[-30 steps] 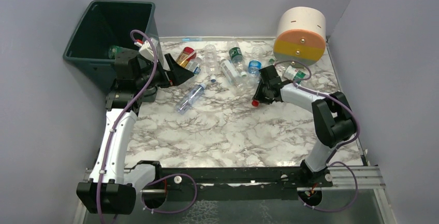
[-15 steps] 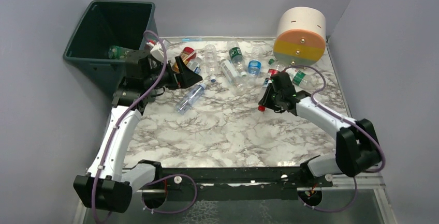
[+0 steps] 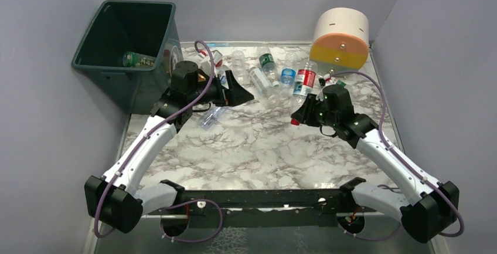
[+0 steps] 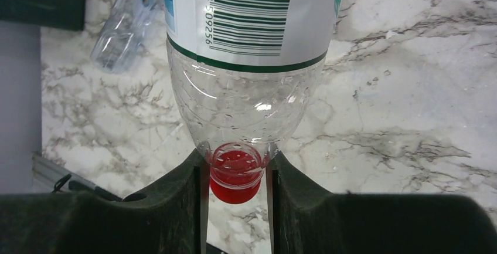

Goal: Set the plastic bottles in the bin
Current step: Place the plastic bottle in the trash bin.

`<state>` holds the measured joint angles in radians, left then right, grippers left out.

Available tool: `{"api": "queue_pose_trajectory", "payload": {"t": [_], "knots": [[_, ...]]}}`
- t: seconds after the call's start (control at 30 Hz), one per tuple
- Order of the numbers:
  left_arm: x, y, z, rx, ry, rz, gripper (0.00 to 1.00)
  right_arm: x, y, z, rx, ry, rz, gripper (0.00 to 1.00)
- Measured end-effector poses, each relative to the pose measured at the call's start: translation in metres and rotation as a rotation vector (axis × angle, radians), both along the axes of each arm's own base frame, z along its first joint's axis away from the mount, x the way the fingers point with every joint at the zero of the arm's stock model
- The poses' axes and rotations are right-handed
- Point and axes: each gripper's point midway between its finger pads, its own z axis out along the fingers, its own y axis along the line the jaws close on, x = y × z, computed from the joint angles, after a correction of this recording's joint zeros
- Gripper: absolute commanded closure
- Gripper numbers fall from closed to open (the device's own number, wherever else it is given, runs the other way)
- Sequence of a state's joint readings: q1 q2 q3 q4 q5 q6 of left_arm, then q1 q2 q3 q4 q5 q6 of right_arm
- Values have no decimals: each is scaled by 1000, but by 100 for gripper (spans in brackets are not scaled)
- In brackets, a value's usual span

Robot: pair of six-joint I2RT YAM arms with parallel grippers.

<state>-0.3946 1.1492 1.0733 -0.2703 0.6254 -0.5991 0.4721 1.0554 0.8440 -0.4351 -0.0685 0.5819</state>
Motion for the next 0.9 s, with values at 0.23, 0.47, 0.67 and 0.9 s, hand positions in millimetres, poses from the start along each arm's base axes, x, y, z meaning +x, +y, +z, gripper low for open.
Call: {"api": "queue_pose_trajectory", "payload": {"t": [0.23, 0.47, 0.67, 0.9], "knots": [[-2, -32, 5, -59, 7, -29, 1, -31, 32, 8, 39, 5, 148, 86], [-4, -56, 3, -74, 9, -39, 1, -69, 71, 10, 55, 24, 298, 86], [-1, -62, 0, -65, 3, -16, 1, -81, 89, 26, 74, 2, 348, 86], [2, -70, -15, -33, 25, 0, 1, -93, 107, 40, 90, -17, 403, 86]]}}
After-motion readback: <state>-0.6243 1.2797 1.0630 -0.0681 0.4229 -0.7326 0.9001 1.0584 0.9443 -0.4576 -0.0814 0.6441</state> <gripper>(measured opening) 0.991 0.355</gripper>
